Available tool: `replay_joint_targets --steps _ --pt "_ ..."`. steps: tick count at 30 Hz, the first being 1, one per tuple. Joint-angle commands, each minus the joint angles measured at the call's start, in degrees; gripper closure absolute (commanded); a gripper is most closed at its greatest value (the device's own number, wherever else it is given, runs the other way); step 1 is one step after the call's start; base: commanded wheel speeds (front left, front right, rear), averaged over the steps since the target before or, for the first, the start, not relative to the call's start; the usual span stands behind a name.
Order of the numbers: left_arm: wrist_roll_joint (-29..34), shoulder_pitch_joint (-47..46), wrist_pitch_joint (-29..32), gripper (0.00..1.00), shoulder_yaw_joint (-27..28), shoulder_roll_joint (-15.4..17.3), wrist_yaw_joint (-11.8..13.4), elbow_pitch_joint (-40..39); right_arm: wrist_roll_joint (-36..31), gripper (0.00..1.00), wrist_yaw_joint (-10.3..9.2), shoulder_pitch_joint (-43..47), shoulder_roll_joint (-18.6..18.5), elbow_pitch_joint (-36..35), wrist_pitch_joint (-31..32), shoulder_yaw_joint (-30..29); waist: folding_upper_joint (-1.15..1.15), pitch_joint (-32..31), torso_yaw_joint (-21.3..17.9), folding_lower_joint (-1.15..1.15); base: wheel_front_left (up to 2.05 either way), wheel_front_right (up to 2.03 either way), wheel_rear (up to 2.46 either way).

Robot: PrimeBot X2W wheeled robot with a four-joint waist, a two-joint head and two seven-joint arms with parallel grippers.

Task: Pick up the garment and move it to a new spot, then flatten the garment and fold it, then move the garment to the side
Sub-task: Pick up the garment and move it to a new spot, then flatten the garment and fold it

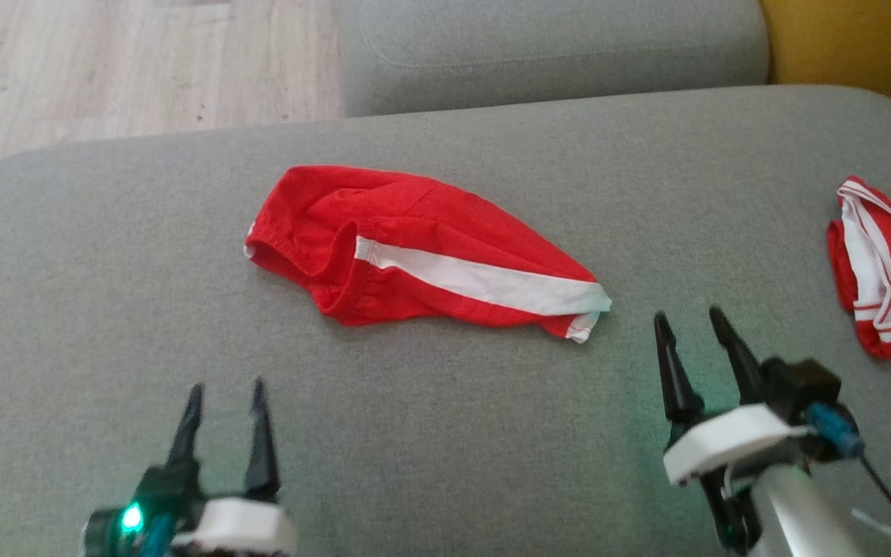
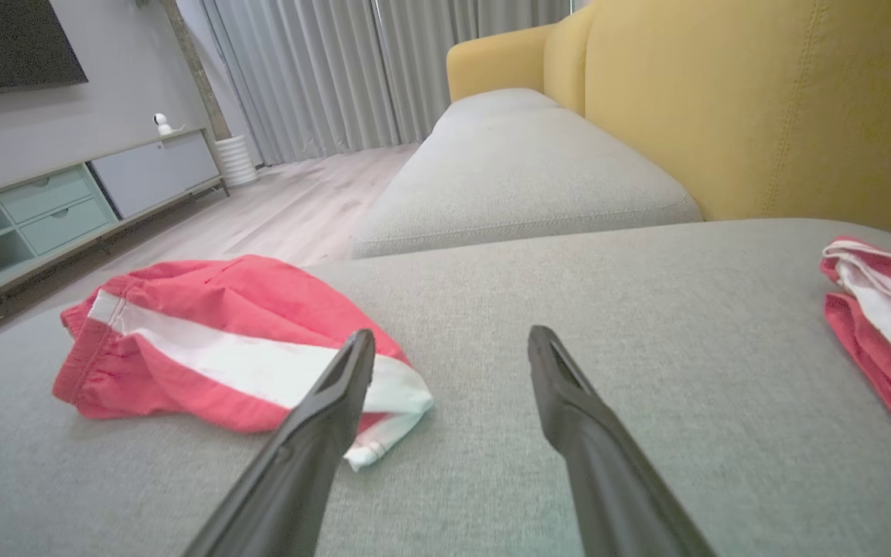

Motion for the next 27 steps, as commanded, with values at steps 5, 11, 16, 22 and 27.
replay_joint_targets --steps 5,11,16,22,27 --pt "2.20 2.20 -0.29 0.00 5.65 -0.55 -0.30 -3.24 -0.66 0.00 0.01 1.31 0.17 -1.43 -0.22 0.88 0.00 -0.85 0.44 0.01 0.00 0.00 0.00" --pt "2.52 1.95 -0.29 0.00 6.55 -1.35 -3.17 -2.74 -0.35 0.00 0.01 1.78 0.17 -1.45 -0.22 1.22 0.00 0.18 -0.47 0.01 0.00 0.00 0.00" --pt "0.29 -4.58 -0.29 0.00 3.27 -1.44 -8.37 0.30 0.16 0.00 0.01 0.26 0.17 -1.75 -0.22 1.89 0.00 3.44 -1.93 0.01 0.00 0.00 0.00" --pt "-1.69 -15.20 -0.29 0.00 -0.66 -1.45 -11.46 7.30 0.59 0.00 0.01 -1.93 0.17 -1.92 -0.22 2.60 0.00 7.81 -5.07 0.01 0.00 0.00 0.00" --pt "-2.49 -21.65 -0.29 0.00 -0.42 -1.36 -12.14 13.53 0.57 0.00 0.01 -3.09 0.17 -2.01 -0.22 2.25 0.00 10.65 -7.48 0.01 0.00 0.00 0.00"
